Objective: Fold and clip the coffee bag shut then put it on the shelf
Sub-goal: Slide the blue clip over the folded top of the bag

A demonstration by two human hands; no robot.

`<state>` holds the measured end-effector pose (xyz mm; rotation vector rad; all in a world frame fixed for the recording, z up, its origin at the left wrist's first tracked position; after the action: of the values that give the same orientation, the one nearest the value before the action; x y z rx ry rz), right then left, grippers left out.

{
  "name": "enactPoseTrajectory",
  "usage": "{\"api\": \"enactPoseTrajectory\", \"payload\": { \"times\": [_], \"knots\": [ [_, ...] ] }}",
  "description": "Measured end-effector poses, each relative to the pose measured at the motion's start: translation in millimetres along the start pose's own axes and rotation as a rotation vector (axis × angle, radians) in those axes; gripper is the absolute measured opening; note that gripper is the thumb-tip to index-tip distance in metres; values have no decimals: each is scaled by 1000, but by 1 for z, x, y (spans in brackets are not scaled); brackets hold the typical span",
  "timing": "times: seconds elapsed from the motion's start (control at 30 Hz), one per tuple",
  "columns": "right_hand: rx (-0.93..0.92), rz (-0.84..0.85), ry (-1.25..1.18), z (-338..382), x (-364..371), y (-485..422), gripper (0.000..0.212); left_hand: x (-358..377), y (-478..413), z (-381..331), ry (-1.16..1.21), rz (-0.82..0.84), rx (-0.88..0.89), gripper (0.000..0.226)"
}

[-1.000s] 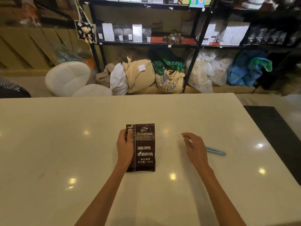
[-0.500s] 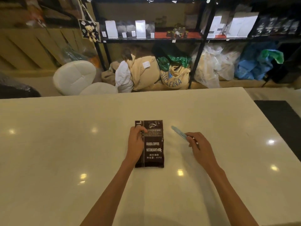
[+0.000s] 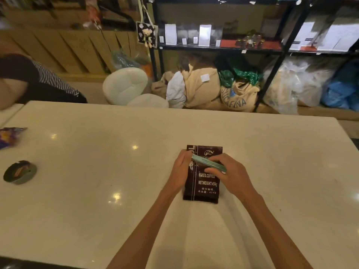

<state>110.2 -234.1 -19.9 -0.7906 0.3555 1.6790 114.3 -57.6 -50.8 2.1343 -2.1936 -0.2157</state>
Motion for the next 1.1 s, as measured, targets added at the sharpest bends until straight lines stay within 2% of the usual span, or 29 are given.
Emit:
{"api": "enactPoseTrajectory", "payload": {
  "times": [0.1,0.2,0.3,0.47,0.5,0.57,0.63,0.73,0.83,1.1],
  "knots": [
    [-91,-140,52,2,-5,3,41,4,-1,-2,32,40,-23,27],
    [-29,-215,26,-2,-7,4,26,8,-1,-5,12,56,-22,34],
    [160,-86,-51,-10,-10,-2,18,13,0,-9,-58,66,26,27],
    [259,60,-187,-13,-19,-8,17,12,-2,-14,-190,17,146,18],
    [246,93,-186,-11,-19,-8,23,12,-3,-15,-202,-4,153,17],
    [144,127,-25,-8,-18,-6,40,11,-6,-17,-222,-50,155,18],
    [-33,18,143,-4,-19,-4,39,11,-7,-18,-201,-74,125,20],
    [-196,-203,184,-3,-23,1,26,13,-6,-17,-138,-83,66,23],
    [-246,-308,131,-8,-20,5,25,13,-5,-17,-91,-78,51,25],
    [-198,-300,-36,-22,-16,9,28,12,-9,-19,-133,-18,92,28]
  ]
}}
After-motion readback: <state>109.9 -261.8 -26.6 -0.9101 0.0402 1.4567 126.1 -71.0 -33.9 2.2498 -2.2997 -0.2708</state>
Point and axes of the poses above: each hand's wrist, its own y-axis away from the middle knuckle, its own x-axis out of the palm, z = x × y, the point moved 4 cm from there along -y, towards the middle knuckle, and after that the axes turned 5 degrees about -y, right-handed, at the moved point
